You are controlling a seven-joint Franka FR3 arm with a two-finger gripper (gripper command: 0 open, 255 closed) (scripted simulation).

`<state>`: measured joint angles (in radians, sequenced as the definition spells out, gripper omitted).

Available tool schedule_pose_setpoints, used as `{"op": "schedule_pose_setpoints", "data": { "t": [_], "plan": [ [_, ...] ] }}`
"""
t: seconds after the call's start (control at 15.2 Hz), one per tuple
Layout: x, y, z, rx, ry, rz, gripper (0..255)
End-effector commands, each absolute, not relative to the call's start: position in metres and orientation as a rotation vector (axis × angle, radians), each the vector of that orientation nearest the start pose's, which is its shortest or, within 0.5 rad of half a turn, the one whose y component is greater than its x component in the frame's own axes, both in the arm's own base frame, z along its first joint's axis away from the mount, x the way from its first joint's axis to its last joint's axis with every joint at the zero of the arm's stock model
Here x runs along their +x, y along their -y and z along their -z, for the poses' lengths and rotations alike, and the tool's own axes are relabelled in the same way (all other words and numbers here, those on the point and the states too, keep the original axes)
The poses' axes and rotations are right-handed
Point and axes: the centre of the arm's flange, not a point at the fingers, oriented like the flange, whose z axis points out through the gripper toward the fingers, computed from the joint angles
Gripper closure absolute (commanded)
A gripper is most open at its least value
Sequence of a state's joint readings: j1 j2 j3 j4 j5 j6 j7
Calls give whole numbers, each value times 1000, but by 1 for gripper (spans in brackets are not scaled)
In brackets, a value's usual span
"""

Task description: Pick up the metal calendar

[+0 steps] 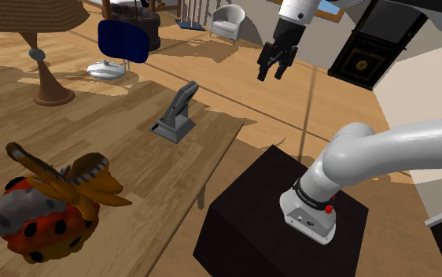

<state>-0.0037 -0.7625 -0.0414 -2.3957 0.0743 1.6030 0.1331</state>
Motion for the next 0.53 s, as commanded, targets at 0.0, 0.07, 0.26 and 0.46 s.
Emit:
{"op": "schedule_pose_setpoints", "data": {
  "t": [0.0, 0.07, 0.26, 0.46],
  "plan": [
    [314, 10, -568, -3029, -258, -54, 0],
    [316, -1, -563, -3018, -302, -31, 0],
    [322, -34, -551, -2980, -434, 39, 0],
    [332, -66, -540, -2936, -562, 109, 0]
  ]
}}
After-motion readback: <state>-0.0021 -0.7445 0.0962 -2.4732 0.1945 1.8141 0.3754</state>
